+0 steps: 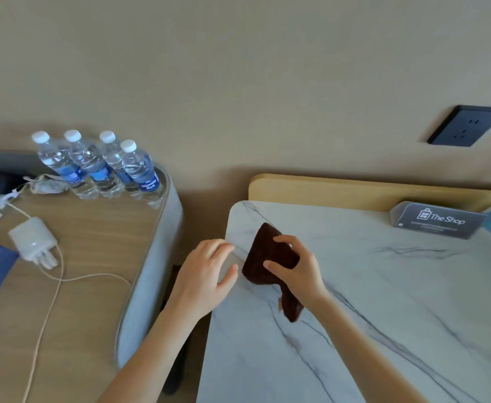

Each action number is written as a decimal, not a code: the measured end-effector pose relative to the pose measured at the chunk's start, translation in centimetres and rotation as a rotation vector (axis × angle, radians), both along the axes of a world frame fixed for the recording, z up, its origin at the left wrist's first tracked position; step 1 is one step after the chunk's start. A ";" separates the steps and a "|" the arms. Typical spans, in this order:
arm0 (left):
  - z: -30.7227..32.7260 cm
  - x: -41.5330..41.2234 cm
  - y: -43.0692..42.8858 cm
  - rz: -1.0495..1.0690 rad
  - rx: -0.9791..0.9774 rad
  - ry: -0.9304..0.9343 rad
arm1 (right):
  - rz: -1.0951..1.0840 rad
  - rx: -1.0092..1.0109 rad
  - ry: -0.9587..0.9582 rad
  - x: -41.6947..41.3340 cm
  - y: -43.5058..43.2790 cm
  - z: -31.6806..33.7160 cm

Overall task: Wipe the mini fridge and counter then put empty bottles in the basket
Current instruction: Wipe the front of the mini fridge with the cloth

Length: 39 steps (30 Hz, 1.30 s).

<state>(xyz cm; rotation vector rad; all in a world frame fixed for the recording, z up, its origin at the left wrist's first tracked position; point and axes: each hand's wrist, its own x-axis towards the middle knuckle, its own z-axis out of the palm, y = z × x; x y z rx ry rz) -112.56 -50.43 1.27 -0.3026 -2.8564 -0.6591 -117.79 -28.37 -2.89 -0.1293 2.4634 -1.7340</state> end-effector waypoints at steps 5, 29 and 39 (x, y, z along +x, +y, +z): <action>1.3 5.3 1.3 -0.055 -0.018 0.056 | -0.062 -0.021 0.086 6.3 0.6 2.3; -2.3 28.5 -8.3 -0.372 -0.195 0.081 | -0.463 -0.007 0.131 36.4 -8.1 2.3; -4.6 42.2 -16.9 -0.592 -0.196 -0.074 | -0.707 -0.019 0.033 54.3 -17.6 1.2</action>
